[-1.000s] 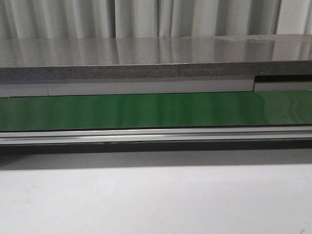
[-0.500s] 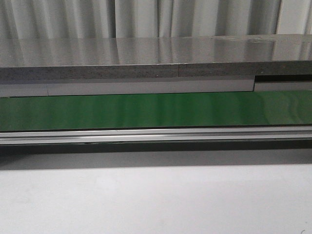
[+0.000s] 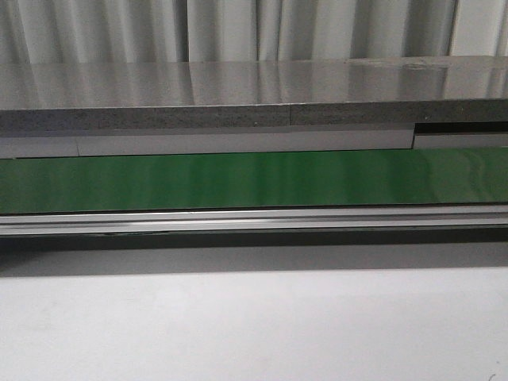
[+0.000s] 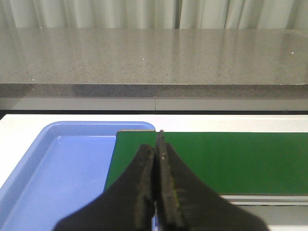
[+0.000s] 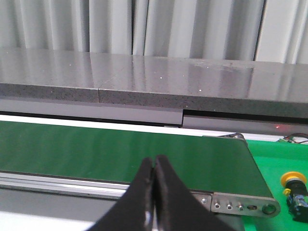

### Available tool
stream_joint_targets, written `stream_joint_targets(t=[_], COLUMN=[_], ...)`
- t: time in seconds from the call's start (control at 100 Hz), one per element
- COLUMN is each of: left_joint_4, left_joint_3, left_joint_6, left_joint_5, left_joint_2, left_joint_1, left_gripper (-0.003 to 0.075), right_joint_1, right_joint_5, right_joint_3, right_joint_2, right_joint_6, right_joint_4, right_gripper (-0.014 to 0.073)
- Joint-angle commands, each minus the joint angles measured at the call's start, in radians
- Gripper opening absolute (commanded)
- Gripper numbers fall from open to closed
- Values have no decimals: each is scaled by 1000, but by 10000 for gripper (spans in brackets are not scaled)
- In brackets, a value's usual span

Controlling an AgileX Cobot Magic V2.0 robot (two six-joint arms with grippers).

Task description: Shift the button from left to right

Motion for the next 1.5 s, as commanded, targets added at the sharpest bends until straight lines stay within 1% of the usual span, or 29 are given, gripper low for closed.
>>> stream_joint_targets(t=[0.0,0.26,1.49], left_joint_4=[-15,-15,-15], left_joint_3=[-27,-27,-27], left_joint_6=[-3,-3,-3], left_joint_5=[-77,-77,-77], left_joint_2=[11,11,11], left_joint_1=[-8,-8,-8], left_gripper=[-20,-20,-20], right_joint_1=[2,2,2], right_joint_5=[-55,-7,-6], right_joint_3=[-15,-15,-15], right_joint_2=[-22,-22,-22], right_joint_6=[1,1,1], right_joint_4=[-10,-10,-10], right_gripper=[-67,-67,-67])
